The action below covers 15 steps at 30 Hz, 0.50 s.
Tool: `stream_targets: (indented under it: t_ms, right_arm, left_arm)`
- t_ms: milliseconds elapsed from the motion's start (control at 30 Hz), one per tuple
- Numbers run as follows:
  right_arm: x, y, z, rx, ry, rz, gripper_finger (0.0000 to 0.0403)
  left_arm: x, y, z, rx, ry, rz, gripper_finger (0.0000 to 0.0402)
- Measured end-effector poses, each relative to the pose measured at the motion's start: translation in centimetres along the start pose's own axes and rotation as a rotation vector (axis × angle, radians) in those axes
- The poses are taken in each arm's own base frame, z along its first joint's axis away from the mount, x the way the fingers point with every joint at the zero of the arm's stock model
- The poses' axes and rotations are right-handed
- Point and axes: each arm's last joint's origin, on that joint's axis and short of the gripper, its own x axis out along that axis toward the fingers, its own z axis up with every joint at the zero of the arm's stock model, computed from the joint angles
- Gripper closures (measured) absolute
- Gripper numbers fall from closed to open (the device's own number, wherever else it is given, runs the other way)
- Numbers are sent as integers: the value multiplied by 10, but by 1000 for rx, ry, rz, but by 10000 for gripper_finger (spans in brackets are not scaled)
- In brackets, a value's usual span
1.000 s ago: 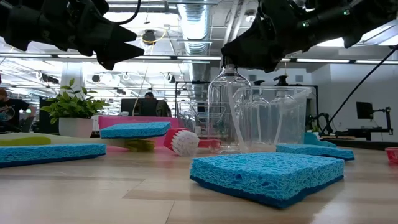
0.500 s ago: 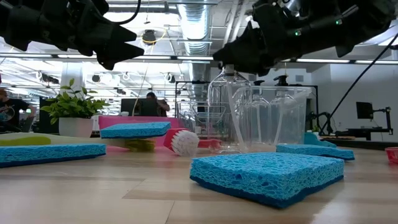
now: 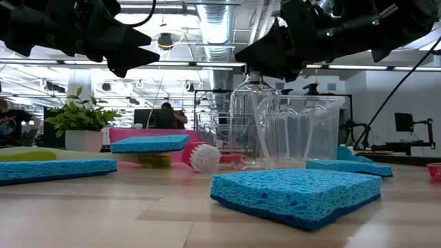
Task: Pick & Place Kitchen Sink Supplies
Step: Put the soap dispenser into the right transparent bin
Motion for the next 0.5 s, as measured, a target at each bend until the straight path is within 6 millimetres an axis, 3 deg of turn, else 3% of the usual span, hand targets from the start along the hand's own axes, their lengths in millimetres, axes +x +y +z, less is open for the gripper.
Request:
stream_targets:
  t_ms: [200,500]
  right_arm:
    - [0,0,0,0,-1,0,154]
    - [0,0,0,1,0,0,230]
  left_arm:
    - [0,0,0,0,0,0,153]
    - [0,0,0,0,0,0,153]
